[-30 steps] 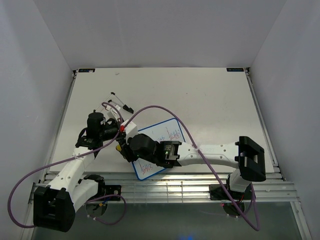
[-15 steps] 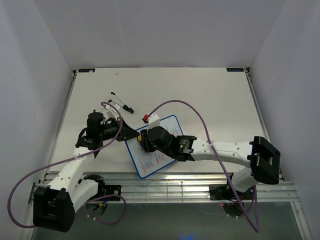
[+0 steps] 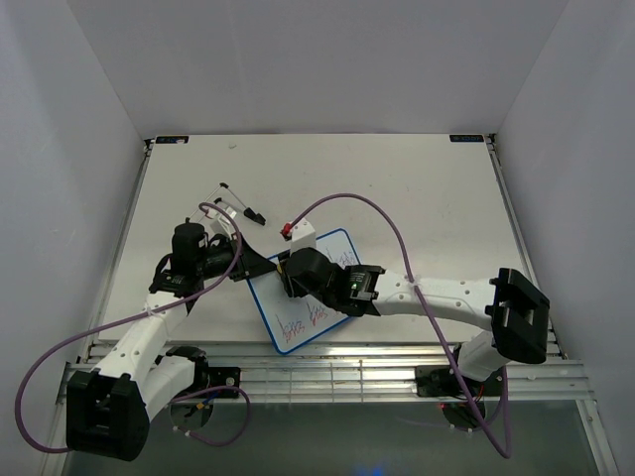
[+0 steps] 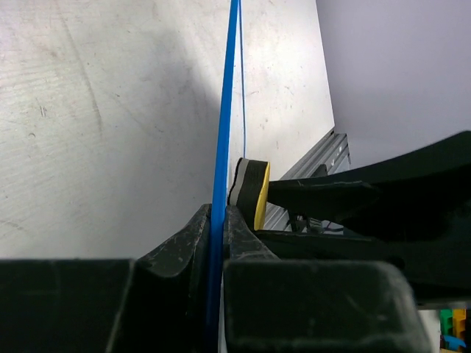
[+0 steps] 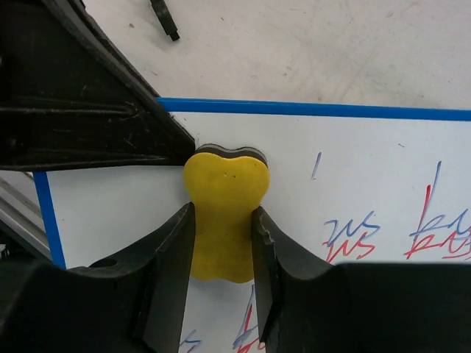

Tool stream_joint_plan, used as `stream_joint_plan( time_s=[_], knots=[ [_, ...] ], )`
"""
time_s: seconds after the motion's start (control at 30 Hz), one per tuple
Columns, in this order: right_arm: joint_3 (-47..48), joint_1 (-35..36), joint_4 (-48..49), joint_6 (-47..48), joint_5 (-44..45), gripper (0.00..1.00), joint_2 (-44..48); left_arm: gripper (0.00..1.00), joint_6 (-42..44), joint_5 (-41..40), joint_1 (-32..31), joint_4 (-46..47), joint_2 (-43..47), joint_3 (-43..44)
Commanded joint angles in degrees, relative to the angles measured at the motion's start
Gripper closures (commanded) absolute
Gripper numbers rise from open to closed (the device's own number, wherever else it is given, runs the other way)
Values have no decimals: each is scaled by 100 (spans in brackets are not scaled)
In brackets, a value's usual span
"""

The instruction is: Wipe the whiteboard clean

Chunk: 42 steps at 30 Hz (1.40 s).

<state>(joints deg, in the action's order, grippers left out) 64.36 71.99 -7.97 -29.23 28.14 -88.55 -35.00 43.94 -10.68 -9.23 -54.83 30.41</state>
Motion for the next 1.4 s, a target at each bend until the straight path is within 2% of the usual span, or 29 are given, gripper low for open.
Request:
stream_joint_plan(
  time_s=[0.0, 0.13, 0.33, 0.47, 0.53, 0.73, 0.83, 0.93, 1.17, 1.23, 1.37],
  knots=[
    [139, 457, 224, 172, -265, 68, -233, 100, 266, 150, -101, -52, 174, -9],
    [-361, 89, 243, 216, -124, 68, -66, 100, 266, 158, -110, -52, 183, -9],
    [-1468, -1176, 726, 567, -765, 68, 444, 100, 292, 246, -128, -43, 192, 0],
    [-1646, -1906, 892, 682, -1178, 68, 357, 100, 301, 281, -128, -17, 165, -9],
    [-1585, -1943, 876, 717, -1319, 68, 295, 100, 310, 343, -136, 1, 165, 8],
    [-1145, -1601, 1236, 384, -2496, 68, 260, 100, 362, 282, -136, -26, 165, 52],
    [-899, -1258, 1324, 366, -2594, 68, 260, 100, 406, 238, -136, -52, 130, 114],
    [-1047, -1248, 1482, 453, -2753, 68, 417, 100, 520, 229, -136, -140, -1, 236],
    [-2523, -2608, 1869, 866, -2753, 68, 1041, 100, 1153, 325, -136, -527, -11, 553],
    [-2883, -2977, 2061, 1033, -3077, 68, 1155, 100, 1171, 439, -145, -413, 7, 527],
    [-3095, -3339, 2097, 1235, -3227, 68, 1235, 100, 1198, 519, -136, -395, -46, 553]
  ],
)
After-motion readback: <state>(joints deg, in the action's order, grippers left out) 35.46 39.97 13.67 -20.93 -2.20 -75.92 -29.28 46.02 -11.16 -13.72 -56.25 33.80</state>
